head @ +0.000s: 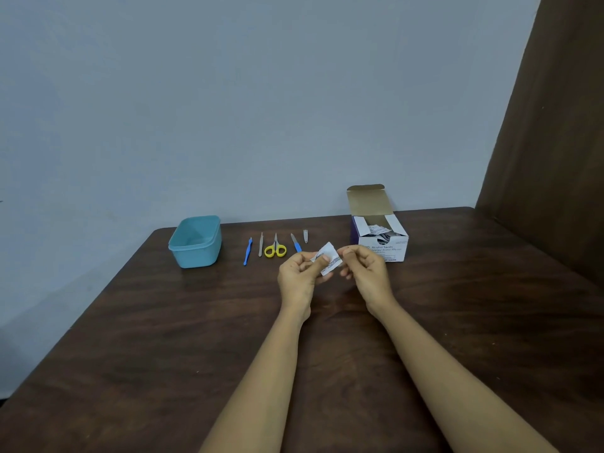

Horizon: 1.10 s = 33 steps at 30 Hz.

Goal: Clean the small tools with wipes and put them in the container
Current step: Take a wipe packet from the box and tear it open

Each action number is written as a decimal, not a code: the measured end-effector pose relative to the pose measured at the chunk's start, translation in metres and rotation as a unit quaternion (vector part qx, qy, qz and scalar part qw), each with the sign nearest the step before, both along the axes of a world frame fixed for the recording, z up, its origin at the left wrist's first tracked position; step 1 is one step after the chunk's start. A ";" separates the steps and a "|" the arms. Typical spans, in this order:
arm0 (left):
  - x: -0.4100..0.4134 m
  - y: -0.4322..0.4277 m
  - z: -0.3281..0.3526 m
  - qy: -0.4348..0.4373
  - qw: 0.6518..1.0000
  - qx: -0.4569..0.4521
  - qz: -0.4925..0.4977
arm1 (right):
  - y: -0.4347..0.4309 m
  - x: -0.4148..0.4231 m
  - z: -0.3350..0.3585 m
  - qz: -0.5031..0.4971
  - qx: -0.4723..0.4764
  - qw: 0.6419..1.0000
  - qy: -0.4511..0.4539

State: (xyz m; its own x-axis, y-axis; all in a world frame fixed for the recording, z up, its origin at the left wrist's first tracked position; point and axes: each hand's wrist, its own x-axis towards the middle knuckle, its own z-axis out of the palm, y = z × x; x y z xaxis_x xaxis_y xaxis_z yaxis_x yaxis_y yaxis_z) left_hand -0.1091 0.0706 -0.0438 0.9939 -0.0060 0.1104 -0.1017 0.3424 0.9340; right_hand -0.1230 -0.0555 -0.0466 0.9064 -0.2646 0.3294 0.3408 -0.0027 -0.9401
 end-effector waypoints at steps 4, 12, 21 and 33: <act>-0.002 -0.001 0.002 0.005 1.000 0.021 0.006 | -0.003 0.001 -0.003 0.003 0.007 1.000 0.011; -0.005 0.001 0.004 0.008 0.999 0.039 0.021 | -0.005 -0.002 -0.001 0.012 -0.005 1.000 -0.001; -0.006 0.001 0.004 0.002 0.997 0.068 0.022 | -0.004 0.001 -0.004 -0.006 -0.060 0.997 0.052; -0.003 -0.008 -0.003 -0.043 0.973 0.186 0.131 | -0.002 0.007 -0.007 -0.056 -0.188 0.977 0.080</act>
